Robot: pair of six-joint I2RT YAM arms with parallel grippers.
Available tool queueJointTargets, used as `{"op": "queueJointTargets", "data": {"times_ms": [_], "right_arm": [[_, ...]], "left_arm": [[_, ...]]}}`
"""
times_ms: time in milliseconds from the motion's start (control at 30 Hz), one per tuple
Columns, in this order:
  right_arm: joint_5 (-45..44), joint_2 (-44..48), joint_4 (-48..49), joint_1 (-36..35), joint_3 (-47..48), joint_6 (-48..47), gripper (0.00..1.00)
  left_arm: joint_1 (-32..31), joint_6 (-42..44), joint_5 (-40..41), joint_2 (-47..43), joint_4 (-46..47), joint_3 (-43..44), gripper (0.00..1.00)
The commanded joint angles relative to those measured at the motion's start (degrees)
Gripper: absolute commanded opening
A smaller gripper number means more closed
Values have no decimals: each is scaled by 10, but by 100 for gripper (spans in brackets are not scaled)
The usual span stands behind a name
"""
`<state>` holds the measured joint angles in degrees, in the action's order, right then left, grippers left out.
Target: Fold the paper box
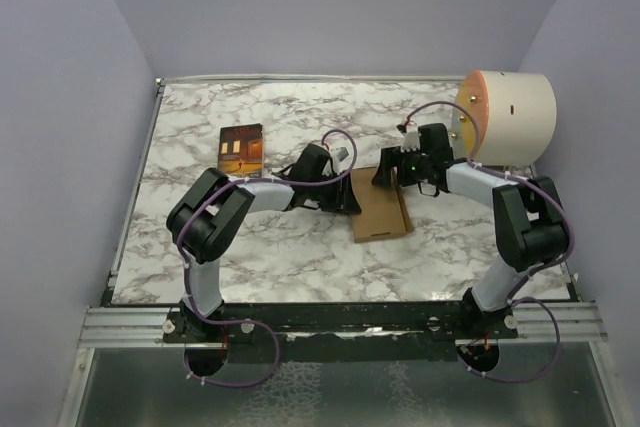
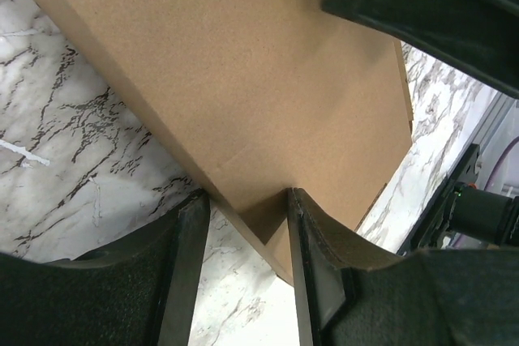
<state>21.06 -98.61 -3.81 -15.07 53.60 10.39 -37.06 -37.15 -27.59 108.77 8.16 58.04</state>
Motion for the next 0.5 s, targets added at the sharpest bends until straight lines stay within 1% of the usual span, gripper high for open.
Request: {"op": "queueJointTargets", "data": {"times_ms": [0, 100, 167, 267, 400, 467], "right_arm": [[64, 73, -12, 28, -35, 12, 84], [117, 114, -9, 65, -75, 33, 87], [168, 131, -17, 108, -98, 44, 90], [257, 136, -49, 156, -120, 32, 90], [279, 126, -121, 167, -123, 8, 90], [283, 125, -129, 167, -138, 1, 89]], "left_arm": [[12, 19, 54, 20, -12, -29, 45], [15, 13, 48, 12, -3, -35, 46], [15, 9, 44, 5, 2, -37, 47], [16, 3, 42, -9, 6, -36, 50], [16, -4, 41, -31, 13, -41, 53], [15, -10, 41, -41, 20, -49, 53]]}}
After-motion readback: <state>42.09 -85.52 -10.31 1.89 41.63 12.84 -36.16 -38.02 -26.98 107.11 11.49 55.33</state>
